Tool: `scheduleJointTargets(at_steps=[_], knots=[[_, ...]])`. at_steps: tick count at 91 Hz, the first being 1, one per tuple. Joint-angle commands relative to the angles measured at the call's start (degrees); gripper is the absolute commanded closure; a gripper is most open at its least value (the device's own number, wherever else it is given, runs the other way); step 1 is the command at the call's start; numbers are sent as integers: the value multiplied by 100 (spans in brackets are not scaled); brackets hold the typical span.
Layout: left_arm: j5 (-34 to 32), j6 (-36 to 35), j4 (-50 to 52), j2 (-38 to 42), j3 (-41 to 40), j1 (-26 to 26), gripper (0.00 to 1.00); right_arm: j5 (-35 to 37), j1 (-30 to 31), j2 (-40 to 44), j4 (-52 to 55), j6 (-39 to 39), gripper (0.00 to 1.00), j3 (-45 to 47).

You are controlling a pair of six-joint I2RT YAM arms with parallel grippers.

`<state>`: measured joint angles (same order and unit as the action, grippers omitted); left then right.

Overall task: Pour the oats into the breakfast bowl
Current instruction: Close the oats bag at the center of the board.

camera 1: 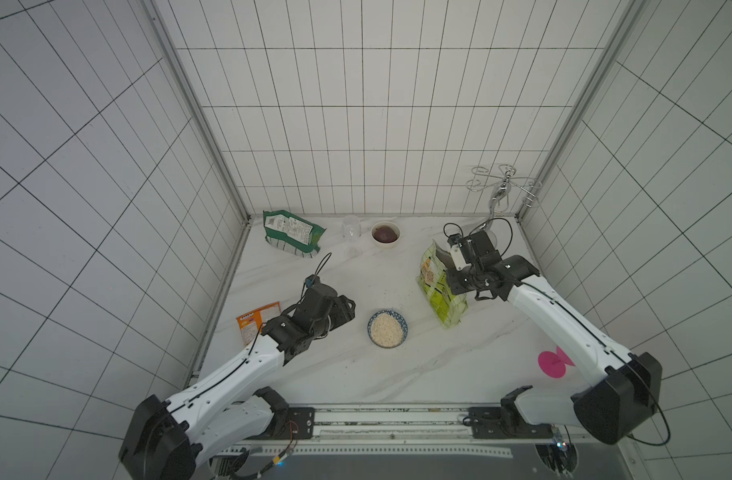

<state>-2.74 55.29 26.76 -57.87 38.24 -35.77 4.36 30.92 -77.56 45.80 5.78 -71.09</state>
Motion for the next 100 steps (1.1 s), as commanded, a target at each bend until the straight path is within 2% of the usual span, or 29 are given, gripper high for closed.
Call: scheduleJointTargets(at_steps=[1, 4, 5, 8, 10, 27, 36, 47, 52, 56, 59, 61, 63, 64, 77, 89, 94, 100], knots=[[39, 7, -145, 43, -20, 28, 32, -16, -109, -190, -122, -164, 60, -257], [37, 7, -160, 49, -29, 22, 32, -52, -133, -240, -124, -192, 67, -318], [37, 12, -166, 48, -28, 20, 32, -64, -140, -250, -124, -196, 72, -327], [49, 11, -171, 47, -28, 18, 32, -96, -158, -277, -117, -221, 95, -388], [47, 22, -178, 61, -27, 22, 32, -92, -172, -290, -94, -212, 100, -419], [46, 24, -182, 96, -37, 20, 32, -311, -197, 8, -316, 10, 100, -295], [55, 7, -187, 131, -78, 18, 31, -499, -264, -182, -255, 22, 100, -375], [47, 6, -200, 189, -135, 20, 32, -552, -288, -528, -270, 14, 70, -476], [33, 6, -197, 219, -143, 20, 32, -523, -296, -661, -299, 9, 68, -555], [29, 4, -193, 228, -145, 28, 31, -485, -297, -742, -311, -5, 69, -646], [30, 6, -197, 224, -143, 26, 31, -478, -297, -777, -321, -21, 74, -696], [29, 3, -198, 225, -142, 22, 31, -473, -297, -791, -323, -24, 83, -724], [31, 1, -200, 224, -141, 18, 31, -467, -297, -797, -325, -24, 97, -749], [29, 0, -203, 219, -141, 22, 31, -460, -297, -801, -326, -16, 100, -762], [21, -11, -198, 213, -123, 25, 31, -261, -306, -502, -697, 159, 100, -531], [-30, -18, -164, 270, -149, 21, 31, -493, -365, -559, -572, 160, 100, -654], [-49, -14, -180, 281, -170, 24, 31, -505, -363, -681, -512, 154, 68, -751], [-67, -25, -187, 278, -164, 30, 31, -492, -369, -815, -541, 122, 54, -803]])
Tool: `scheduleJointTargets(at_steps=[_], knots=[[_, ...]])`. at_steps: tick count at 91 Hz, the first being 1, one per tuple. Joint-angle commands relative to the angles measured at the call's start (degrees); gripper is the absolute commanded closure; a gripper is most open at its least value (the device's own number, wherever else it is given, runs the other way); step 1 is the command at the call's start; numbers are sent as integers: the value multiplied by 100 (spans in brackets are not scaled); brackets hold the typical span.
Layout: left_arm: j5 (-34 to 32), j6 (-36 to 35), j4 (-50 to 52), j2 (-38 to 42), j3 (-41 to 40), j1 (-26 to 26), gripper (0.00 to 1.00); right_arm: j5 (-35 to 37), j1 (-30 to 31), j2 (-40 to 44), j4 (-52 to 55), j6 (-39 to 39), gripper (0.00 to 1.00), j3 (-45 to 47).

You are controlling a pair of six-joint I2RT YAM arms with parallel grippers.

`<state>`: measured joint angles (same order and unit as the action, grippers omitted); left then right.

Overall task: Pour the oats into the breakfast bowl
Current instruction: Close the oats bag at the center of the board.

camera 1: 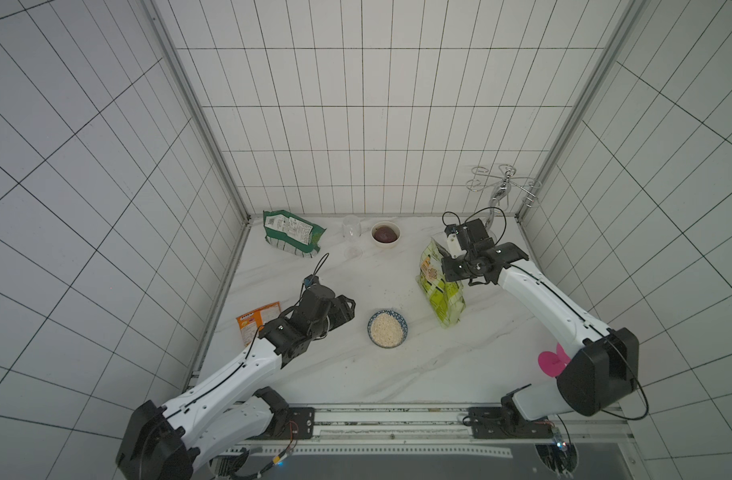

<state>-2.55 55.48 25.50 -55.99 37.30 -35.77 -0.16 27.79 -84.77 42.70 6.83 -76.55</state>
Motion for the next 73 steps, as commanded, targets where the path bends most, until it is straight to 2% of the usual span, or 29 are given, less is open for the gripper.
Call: scheduleJointTargets(at_steps=[1, 7, 15, 17, 19, 21, 45, 46, 50, 52, 57, 64, 73], knots=[[-88, -45, -61, 89, -72, 33, 31, -42, -55, -119, -233, 10, 54, -269], [-86, -38, -60, 72, -67, 28, 31, -58, -62, -255, -262, -35, 56, -336], [-96, -39, -61, 49, -69, 30, 31, -5, -59, -396, -271, -90, 69, -445], [-97, -42, -58, 52, -68, 27, 31, 4, -62, -416, -271, -104, 76, -483], [-97, -45, -57, 53, -70, 29, 31, 7, -59, -426, -271, -114, 92, -507], [-97, -46, -59, 57, -66, 33, 31, 7, -60, -426, -264, -119, 100, -531], [-106, -56, -61, 66, -31, 29, 31, 85, -93, -177, -290, -52, 100, -499], [-106, -56, -66, 68, -30, 27, 31, 90, -91, -183, -276, -51, 99, -509], [-110, -55, -69, 60, -30, 31, 31, 96, -93, -215, -255, -50, 73, -544], [-113, -55, -70, 57, -30, 29, 31, 102, -93, -233, -258, -57, 63, -556], [-114, -47, -67, 46, -14, 33, 31, 133, -95, -312, -285, -73, 49, -608], [-114, -46, -75, 37, -9, 31, 31, 131, -95, -473, -304, -115, 47, -725], [-127, -33, -79, 13, -1, 33, 31, 208, -93, -753, -319, -160, 53, -910]])
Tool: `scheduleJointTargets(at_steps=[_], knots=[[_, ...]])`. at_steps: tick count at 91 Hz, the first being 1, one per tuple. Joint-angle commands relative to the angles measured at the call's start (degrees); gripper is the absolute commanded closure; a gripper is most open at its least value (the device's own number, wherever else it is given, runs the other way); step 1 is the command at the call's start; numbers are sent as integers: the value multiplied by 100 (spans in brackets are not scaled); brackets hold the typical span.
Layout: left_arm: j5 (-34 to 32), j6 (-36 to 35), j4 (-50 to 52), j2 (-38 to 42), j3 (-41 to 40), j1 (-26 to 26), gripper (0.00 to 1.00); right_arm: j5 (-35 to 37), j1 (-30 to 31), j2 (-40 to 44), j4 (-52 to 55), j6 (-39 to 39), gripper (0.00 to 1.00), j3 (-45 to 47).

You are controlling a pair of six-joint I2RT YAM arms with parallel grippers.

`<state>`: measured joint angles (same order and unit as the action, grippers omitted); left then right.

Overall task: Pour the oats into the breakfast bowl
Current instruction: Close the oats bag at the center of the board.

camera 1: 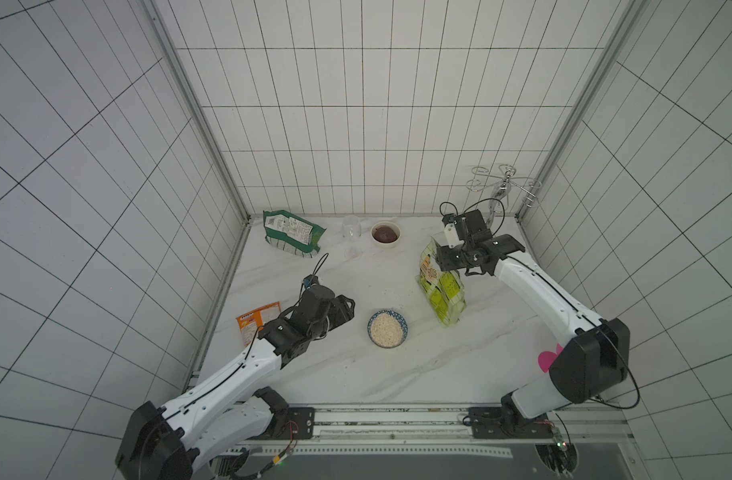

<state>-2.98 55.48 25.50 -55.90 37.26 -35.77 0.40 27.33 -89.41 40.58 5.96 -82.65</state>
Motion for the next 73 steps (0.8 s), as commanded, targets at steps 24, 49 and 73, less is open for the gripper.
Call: scheduleJointTargets(at_steps=[24, 49, 73], knots=[[-105, -20, -42, 20, 19, 32, 31, 355, -50, -220, -109, -4, 100, -411], [-119, -43, -24, 70, 0, 27, 31, 388, -6, -242, 783, -68, 53, -700], [-100, -30, -29, 48, 1, 31, 31, 288, 77, -124, 862, -85, 54, -296]])
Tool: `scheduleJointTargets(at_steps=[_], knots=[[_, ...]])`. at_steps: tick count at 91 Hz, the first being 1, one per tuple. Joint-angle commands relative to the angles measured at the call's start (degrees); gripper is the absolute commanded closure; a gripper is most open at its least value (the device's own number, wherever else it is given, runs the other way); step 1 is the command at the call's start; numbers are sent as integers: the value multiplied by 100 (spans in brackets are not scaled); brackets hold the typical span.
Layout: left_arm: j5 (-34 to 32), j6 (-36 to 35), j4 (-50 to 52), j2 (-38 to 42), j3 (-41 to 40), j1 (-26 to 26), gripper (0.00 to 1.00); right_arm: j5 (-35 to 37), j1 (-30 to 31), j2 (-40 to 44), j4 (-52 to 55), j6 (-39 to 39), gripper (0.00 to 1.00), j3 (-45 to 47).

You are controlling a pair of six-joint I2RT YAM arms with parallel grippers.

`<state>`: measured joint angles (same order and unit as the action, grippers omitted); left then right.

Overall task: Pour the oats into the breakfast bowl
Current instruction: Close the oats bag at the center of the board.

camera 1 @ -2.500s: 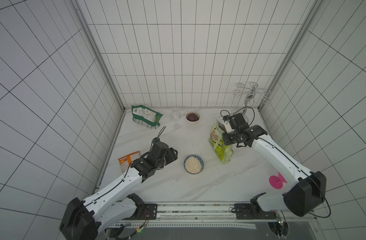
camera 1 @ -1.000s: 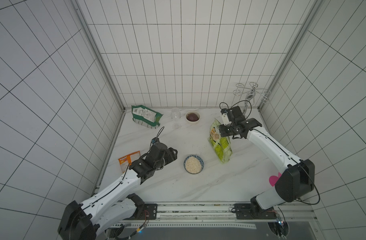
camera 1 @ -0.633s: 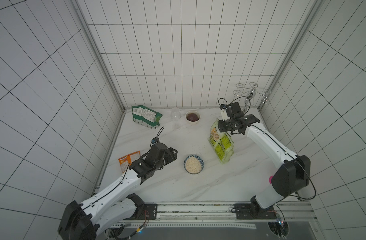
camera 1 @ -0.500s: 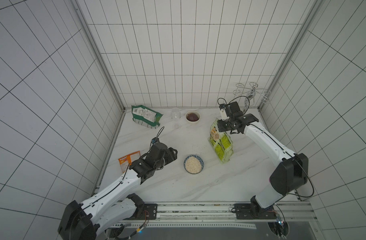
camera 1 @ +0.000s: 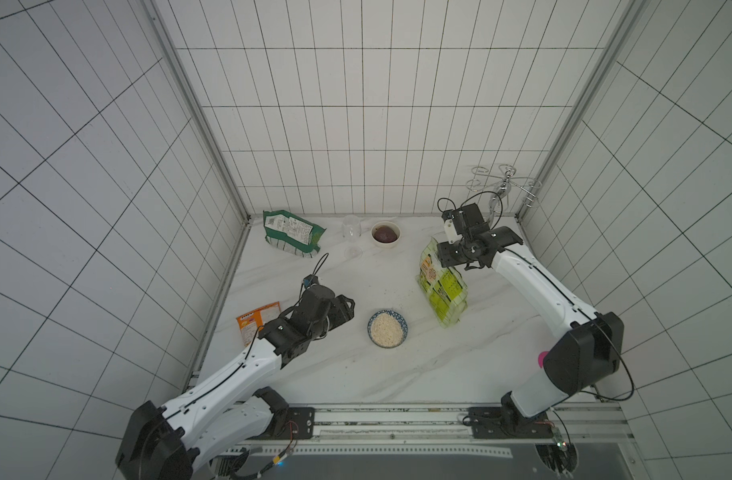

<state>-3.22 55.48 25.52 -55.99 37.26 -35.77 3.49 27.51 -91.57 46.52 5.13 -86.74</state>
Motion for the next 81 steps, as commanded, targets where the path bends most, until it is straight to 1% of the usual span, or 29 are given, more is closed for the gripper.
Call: scheduleJointTargets(at_steps=[1, 3, 4, 6, 7, 8, 9, 26, 35, 36, 37, 39, 41, 44, 47, 53, 56, 60, 65, 69, 81], knots=[[-79, -30, -30, 55, 1, 29, 31, -35, 61, 90, 282, 2, 56, 113], [-75, -36, -27, 53, 8, 31, 31, -57, 66, 81, 297, -4, 62, 107], [-74, -37, -28, 49, 9, 29, 31, -67, 68, 79, 305, -8, 68, 101], [-71, -35, -27, 52, 10, 31, 31, -85, 66, 78, 311, -15, 81, 91], [-72, -41, -24, 43, 14, 33, 31, -94, 72, 82, 317, -18, 92, 89], [-73, -39, -27, 44, 16, 30, 31, -94, 72, 85, 320, -23, 97, 84], [-73, -38, -24, 44, 17, 28, 31, -89, 75, 86, 325, -22, 100, 81], [-64, -96, -38, 47, 37, 29, 31, -10, 81, 290, 234, -38, 100, 184], [-73, -112, -38, 50, 41, 34, 31, -152, 65, 331, 369, -8, 100, 119], [-77, -115, -38, 47, 38, 30, 31, -180, 68, 336, 394, -5, 99, 116], [-75, -116, -38, 41, 37, 32, 31, -199, 65, 335, 424, 0, 94, 110], [-69, -121, -38, 37, 43, 30, 31, -223, 76, 342, 480, -2, 81, 110], [-66, -118, -34, 36, 47, 29, 31, -227, 89, 359, 509, -7, 73, 124], [-72, -123, -36, 26, 59, 29, 31, -203, 111, 398, 531, -15, 64, 179], [-72, -127, -31, 14, 62, 28, 31, -147, 135, 446, 554, -19, 58, 263], [-73, -139, -38, 11, 68, 29, 31, -110, 183, 549, 547, -38, 57, 419], [-81, -137, -38, 12, 69, 28, 31, -111, 202, 578, 544, -43, 58, 481], [-90, -142, -44, 5, 70, 37, 31, -104, 206, 595, 543, -47, 65, 548], [-79, -143, -54, -4, 74, 43, 31, -48, 203, 605, 542, -40, 79, 589], [-67, -143, -64, -21, 82, 39, 31, -21, 202, 585, 546, -58, 99, 578], [-56, -199, -64, -30, 105, 37, 31, -58, 204, 707, 471, -83, 100, 599]])
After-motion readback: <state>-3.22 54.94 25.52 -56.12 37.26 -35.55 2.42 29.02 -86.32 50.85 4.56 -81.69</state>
